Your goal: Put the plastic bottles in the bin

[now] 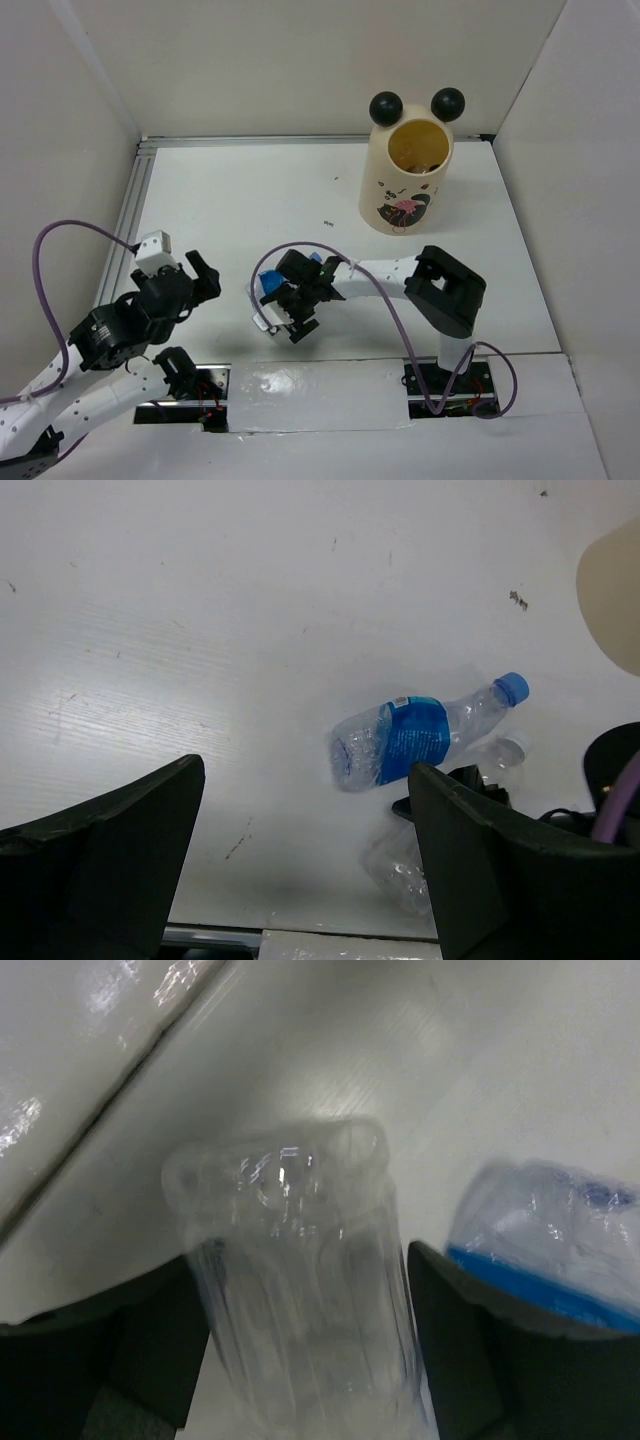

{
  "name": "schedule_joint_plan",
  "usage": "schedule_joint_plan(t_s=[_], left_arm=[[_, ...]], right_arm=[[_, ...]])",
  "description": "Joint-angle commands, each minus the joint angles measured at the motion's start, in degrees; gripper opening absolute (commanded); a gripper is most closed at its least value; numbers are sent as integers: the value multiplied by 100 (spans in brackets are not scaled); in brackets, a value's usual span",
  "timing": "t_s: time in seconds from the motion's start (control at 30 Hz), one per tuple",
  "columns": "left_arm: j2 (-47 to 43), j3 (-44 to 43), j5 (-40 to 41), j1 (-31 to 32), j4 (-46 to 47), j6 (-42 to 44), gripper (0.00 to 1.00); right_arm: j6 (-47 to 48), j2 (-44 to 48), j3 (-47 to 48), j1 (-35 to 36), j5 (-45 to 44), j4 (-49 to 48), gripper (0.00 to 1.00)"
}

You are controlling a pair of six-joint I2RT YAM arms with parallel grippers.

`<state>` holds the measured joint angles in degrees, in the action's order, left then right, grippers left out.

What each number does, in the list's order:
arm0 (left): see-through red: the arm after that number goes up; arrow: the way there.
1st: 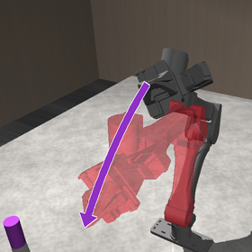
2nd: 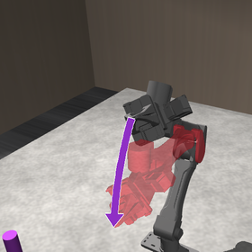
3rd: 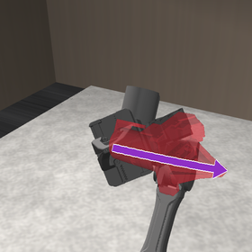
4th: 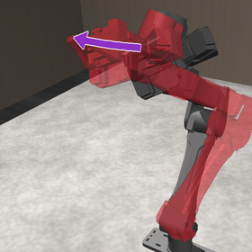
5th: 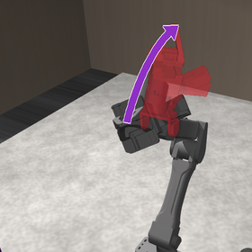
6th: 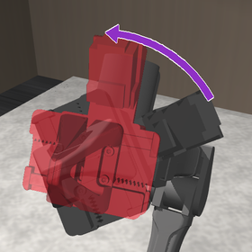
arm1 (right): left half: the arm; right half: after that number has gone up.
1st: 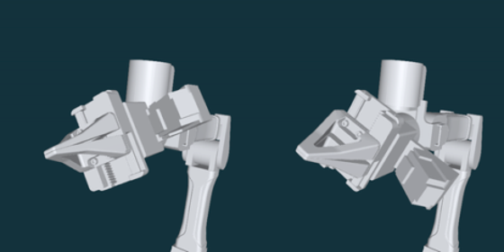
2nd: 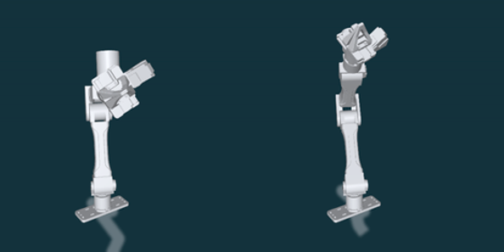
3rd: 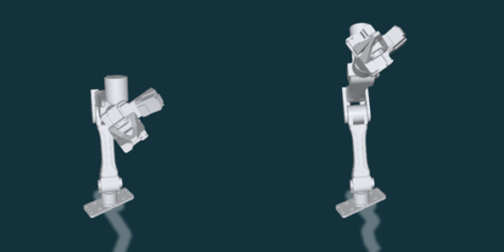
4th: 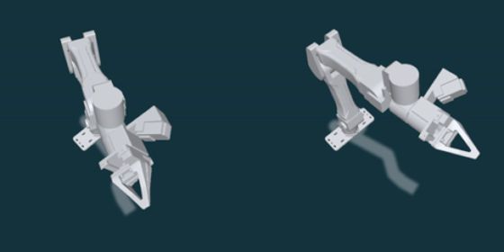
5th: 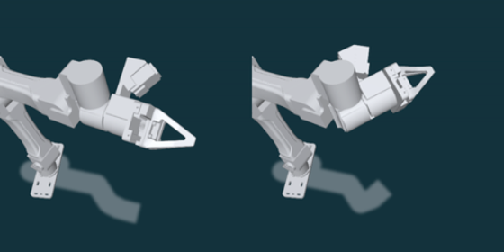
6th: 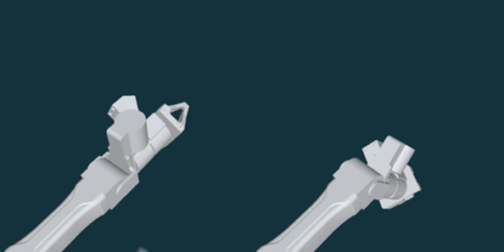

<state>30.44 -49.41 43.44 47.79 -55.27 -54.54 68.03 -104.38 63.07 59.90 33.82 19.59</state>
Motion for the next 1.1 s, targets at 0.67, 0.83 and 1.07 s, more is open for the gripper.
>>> schedule_joint_plan(t_s=[0.67, 0.83, 1.07], left_arm=[[1692, 257, -3997, -920, 3364, 4064, 99], [2458, 379, -4801, -1246, 3619, 4873, 99], [3398, 493, -4924, -1378, 4260, 5331, 99]], right_arm=[[-2190, 2737, 2728, -2552, 3480, 1291, 31], [-3138, 2932, 2491, -3975, 3885, -386, 31], [-2638, 2379, 2658, -5479, 4141, -878, 33]])
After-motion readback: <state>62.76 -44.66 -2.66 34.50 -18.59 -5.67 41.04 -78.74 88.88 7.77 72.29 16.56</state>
